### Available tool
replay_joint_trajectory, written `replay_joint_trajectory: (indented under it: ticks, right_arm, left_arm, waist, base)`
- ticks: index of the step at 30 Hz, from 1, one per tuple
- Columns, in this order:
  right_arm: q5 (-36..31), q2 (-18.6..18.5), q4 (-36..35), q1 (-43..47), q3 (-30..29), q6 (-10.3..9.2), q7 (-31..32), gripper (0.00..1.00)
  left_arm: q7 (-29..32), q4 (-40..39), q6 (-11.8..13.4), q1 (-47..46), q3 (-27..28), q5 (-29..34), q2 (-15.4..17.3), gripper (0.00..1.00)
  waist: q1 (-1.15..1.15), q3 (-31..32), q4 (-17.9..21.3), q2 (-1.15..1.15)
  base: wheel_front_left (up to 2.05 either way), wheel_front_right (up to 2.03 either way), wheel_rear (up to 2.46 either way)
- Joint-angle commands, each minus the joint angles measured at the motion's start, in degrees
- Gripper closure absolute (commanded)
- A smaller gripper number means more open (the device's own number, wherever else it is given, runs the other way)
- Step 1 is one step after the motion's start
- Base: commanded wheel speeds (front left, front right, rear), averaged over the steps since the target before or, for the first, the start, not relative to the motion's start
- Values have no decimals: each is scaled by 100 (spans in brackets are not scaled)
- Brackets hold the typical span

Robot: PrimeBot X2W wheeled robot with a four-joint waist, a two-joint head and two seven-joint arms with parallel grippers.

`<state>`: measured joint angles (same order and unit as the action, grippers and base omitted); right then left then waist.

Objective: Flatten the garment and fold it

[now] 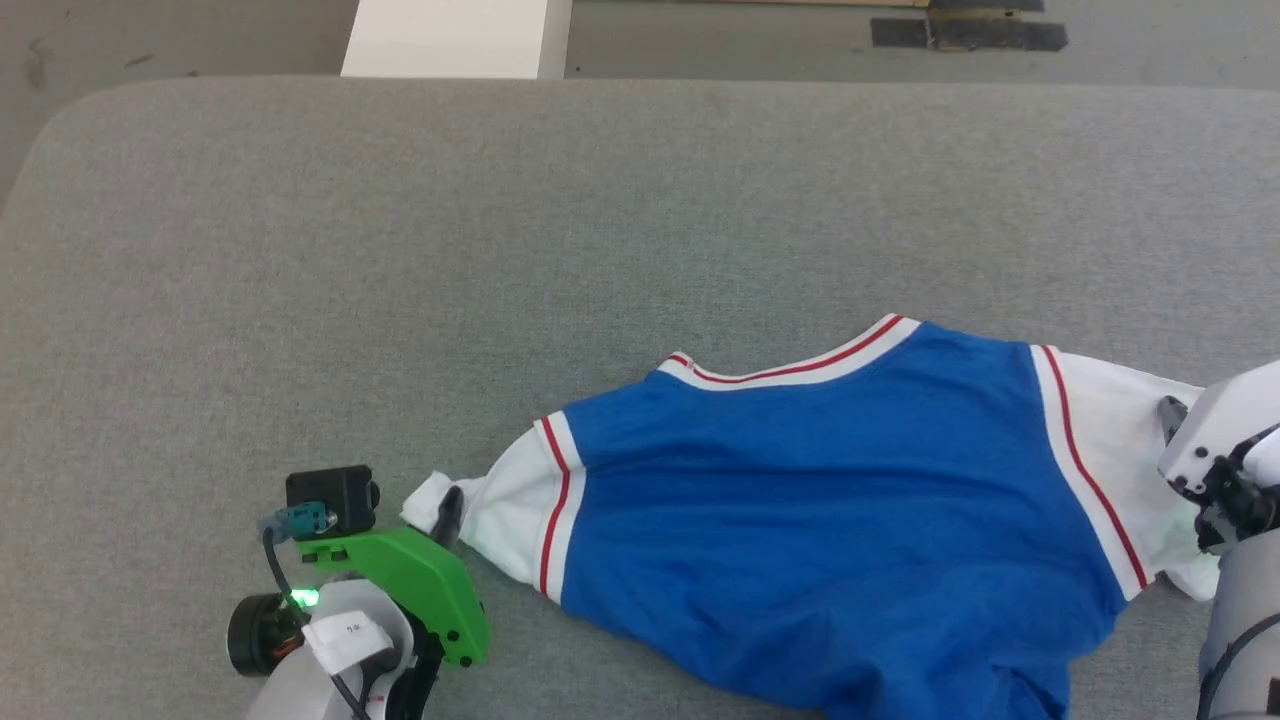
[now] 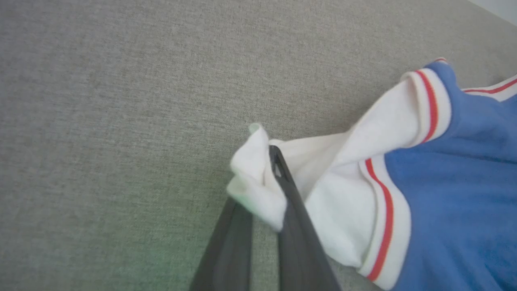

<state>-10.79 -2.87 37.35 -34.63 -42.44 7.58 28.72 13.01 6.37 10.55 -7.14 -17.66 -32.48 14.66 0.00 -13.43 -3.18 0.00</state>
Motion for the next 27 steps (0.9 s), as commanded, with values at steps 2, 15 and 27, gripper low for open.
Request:
replay_joint_trajectory:
  ticks: [2,15,27]
  right_arm:
    - [-206,0,164,-159,-217,-9,268,0]
    - [10,0,537,-393,-11,-9,572,100]
    - [770,-90,-1264,-498,1858,-9,487,100]
  left_arm:
    - [-5,22,-58,-133,-20,-40,-10,100]
    - [-63,32,-136,-170,-20,-91,75,100]
    - [294,-396,-925,-1384,424,-1022,256,100]
  waist:
    - [0,-99,-78,0]
    - [0,77,67,0]
    - [0,304,208,0]
  base:
    - [0,0,0]
    - [0,0,0]
    - [0,0,0]
